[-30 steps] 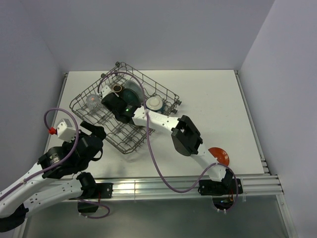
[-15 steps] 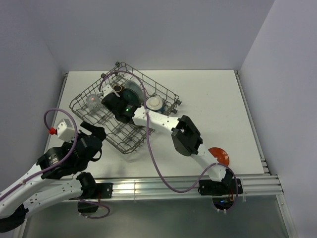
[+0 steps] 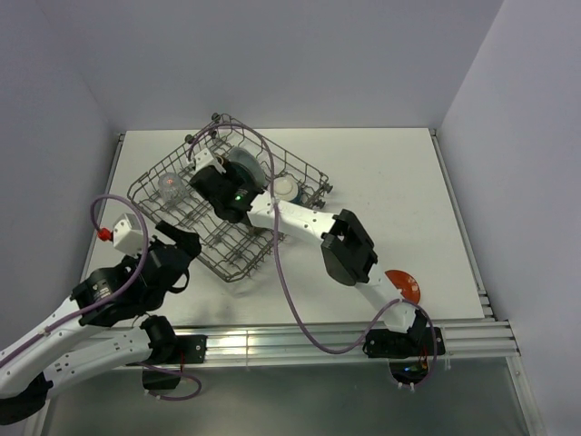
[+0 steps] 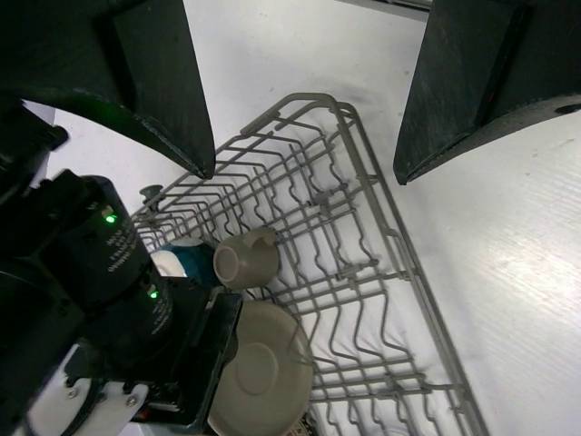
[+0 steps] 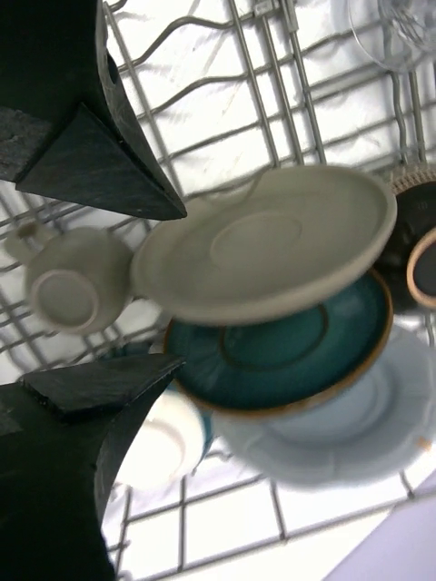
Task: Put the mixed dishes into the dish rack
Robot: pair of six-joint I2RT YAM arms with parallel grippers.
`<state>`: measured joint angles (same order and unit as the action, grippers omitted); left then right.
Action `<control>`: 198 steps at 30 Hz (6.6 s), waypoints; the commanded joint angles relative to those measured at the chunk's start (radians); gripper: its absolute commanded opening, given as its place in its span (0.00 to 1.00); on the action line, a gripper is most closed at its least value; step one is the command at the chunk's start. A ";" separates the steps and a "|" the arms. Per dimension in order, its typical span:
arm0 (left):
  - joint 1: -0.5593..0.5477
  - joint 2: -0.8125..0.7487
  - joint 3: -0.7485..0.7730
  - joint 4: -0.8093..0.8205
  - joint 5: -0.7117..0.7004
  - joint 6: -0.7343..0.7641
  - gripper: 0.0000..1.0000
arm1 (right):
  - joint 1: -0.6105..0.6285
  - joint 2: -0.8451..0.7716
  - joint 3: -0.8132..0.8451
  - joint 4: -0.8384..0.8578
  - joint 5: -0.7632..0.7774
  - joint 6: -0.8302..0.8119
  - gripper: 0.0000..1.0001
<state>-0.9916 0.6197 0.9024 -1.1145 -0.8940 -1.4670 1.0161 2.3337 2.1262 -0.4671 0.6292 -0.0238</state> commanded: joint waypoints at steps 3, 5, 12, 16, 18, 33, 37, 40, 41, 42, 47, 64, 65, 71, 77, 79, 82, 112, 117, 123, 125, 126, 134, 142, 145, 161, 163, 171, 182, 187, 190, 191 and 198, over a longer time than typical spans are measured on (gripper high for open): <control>0.002 0.063 -0.014 0.148 0.073 0.131 0.85 | -0.008 -0.206 -0.069 0.025 0.124 0.070 0.75; 0.001 0.101 -0.011 0.186 0.092 0.164 0.85 | -0.023 -0.261 -0.089 0.013 0.141 0.107 0.78; -0.001 0.182 -0.057 0.522 0.306 0.396 0.81 | -0.202 -0.544 -0.323 -0.182 0.107 0.485 0.79; -0.011 0.308 -0.086 0.708 0.498 0.464 0.81 | -0.452 -0.778 -0.639 -0.147 -0.137 0.624 0.78; -0.036 0.365 -0.086 0.810 0.543 0.494 0.81 | -0.546 -0.894 -0.807 -0.113 -0.169 0.642 0.77; -0.179 1.075 0.167 1.301 0.907 0.504 0.81 | -0.935 -1.480 -1.174 -0.120 -0.411 0.622 0.76; -0.191 1.224 0.185 1.441 0.977 0.446 0.80 | -0.938 -1.586 -1.117 -0.172 -0.416 0.613 0.76; -0.209 1.297 0.204 1.505 0.984 0.409 0.80 | -0.936 -1.645 -1.088 -0.188 -0.410 0.604 0.75; -0.212 1.313 0.208 1.524 0.989 0.401 0.79 | -0.936 -1.665 -1.083 -0.189 -0.408 0.605 0.75; -0.219 1.331 0.220 1.541 0.992 0.393 0.79 | -0.936 -1.674 -1.082 -0.189 -0.408 0.605 0.75; -0.229 1.469 0.279 1.645 1.063 0.323 0.77 | -0.936 -1.700 -1.091 -0.180 -0.457 0.604 0.75; -0.234 1.721 0.366 1.854 1.165 0.155 0.65 | -0.936 -1.757 -1.115 -0.160 -0.474 0.594 0.75; -0.234 1.727 0.365 1.868 1.167 0.149 0.62 | -0.936 -1.761 -1.115 -0.160 -0.474 0.594 0.75; -0.228 1.779 0.372 1.891 1.173 0.116 0.30 | -0.936 -1.777 -1.120 -0.159 -0.487 0.598 0.75; -0.214 1.781 0.334 1.918 1.166 0.097 0.00 | -0.936 -1.781 -1.137 -0.159 -0.497 0.599 0.75; -0.209 1.752 0.310 1.918 1.155 0.106 0.00 | -0.936 -1.778 -1.143 -0.157 -0.506 0.599 0.75; -0.200 1.678 0.250 1.886 1.126 0.137 0.00 | -0.936 -1.754 -1.146 -0.153 -0.542 0.587 0.75; 0.031 0.444 -0.040 0.989 0.711 0.611 0.00 | -0.933 -1.608 -1.282 0.091 -1.356 0.602 0.78; 0.099 0.359 -0.042 0.957 0.754 0.628 0.00 | -0.907 -1.579 -1.338 0.206 -1.453 0.656 0.78; 0.131 0.305 -0.053 0.964 0.816 0.622 0.00 | -0.800 -1.524 -1.391 0.381 -1.491 0.751 0.77; 0.137 0.289 -0.057 0.970 0.840 0.614 0.00 | -0.731 -1.492 -1.388 0.409 -1.467 0.756 0.77; 0.139 0.282 -0.060 0.973 0.851 0.611 0.00 | -0.708 -1.469 -1.381 0.413 -1.439 0.749 0.77; 0.143 0.203 -0.111 1.015 0.926 0.559 0.00 | -0.640 -1.378 -1.390 0.628 -1.376 0.797 0.63; 0.153 0.158 -0.142 1.032 0.969 0.545 0.00 | -0.599 -1.249 -1.375 0.809 -1.473 0.861 0.45; 0.159 0.158 -0.129 1.033 0.978 0.548 0.00 | -0.577 -1.211 -1.364 0.870 -1.525 0.881 0.42; 0.219 0.288 0.162 0.193 0.201 0.318 0.99 | -0.420 -0.952 -1.039 0.556 -1.226 0.619 0.00; 0.220 0.317 0.185 0.092 0.127 0.242 0.99 | -0.368 -0.881 -0.976 0.487 -1.144 0.543 0.00; 0.220 0.160 0.064 0.106 0.072 0.172 0.99 | -0.169 -0.596 -0.655 0.343 -0.605 0.276 0.00; 0.220 -0.032 0.061 0.101 0.017 0.227 0.99 | -0.060 -0.289 -0.379 0.380 -0.264 0.089 0.00; 0.220 -0.058 0.036 0.149 0.038 0.261 0.99 | -0.033 -0.202 -0.292 0.374 -0.209 0.003 0.00; 0.220 -0.070 0.021 0.169 0.047 0.269 0.99 | -0.024 -0.152 -0.221 0.355 -0.192 -0.030 0.00; 0.220 -0.071 0.018 0.173 0.046 0.270 0.99 | -0.022 -0.136 -0.212 0.352 -0.184 -0.040 0.00; 0.220 -0.081 0.018 0.170 0.036 0.278 0.99 | -0.007 -0.100 -0.181 0.352 -0.174 -0.056 0.00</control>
<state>-0.7734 0.5514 0.9211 -0.9699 -0.8364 -1.2140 1.0008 2.2253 1.8935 -0.1493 0.4038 -0.0467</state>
